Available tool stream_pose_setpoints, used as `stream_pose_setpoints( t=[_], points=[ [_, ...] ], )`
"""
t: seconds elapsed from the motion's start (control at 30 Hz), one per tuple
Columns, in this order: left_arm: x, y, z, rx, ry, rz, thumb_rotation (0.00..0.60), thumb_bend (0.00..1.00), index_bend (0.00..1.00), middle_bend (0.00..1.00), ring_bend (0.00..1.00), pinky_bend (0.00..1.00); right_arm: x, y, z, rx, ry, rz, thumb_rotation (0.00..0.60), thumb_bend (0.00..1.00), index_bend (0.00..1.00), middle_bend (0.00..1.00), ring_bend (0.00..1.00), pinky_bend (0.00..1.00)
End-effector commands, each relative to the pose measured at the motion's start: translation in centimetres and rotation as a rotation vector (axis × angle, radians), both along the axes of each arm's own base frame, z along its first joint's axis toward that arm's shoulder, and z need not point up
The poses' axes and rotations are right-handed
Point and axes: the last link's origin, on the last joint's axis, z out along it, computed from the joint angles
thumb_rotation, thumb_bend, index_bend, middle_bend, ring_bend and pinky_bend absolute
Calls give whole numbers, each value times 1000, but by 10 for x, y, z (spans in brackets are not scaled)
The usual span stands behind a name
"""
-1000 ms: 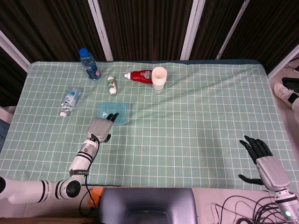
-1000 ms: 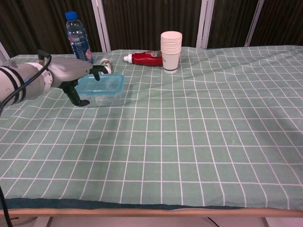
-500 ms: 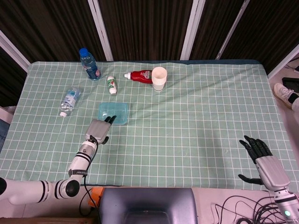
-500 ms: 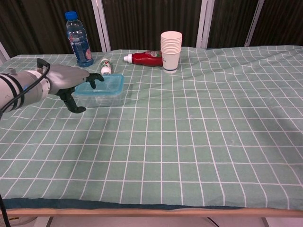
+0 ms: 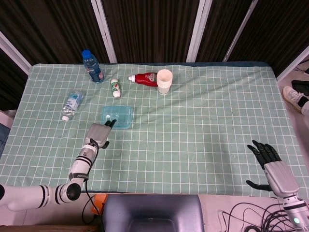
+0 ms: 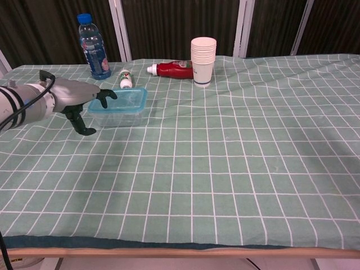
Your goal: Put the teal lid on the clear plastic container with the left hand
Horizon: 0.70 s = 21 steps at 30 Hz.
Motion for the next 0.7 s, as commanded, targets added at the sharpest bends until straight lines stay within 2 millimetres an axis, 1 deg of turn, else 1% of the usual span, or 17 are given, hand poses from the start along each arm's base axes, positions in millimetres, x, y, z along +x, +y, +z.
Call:
stream_pose_setpoints(
  t=[0.03, 0.37, 0.7],
  points=[
    [-1, 0, 0, 0, 4, 1, 600, 333, 0, 176, 901, 1000, 0, 0, 0, 0, 0, -1, 600, 118, 0, 0, 0, 0],
    [-4, 0, -1, -13, 23, 9, 600, 333, 0, 212, 901, 1000, 0, 0, -1, 1, 2, -1, 600, 118, 0, 0, 0, 0],
    [-7, 1, -6, -27, 29, 20, 600, 333, 0, 218, 901, 1000, 1, -1, -2, 5, 6, 0, 600, 118, 0, 0, 0, 0]
  ],
)
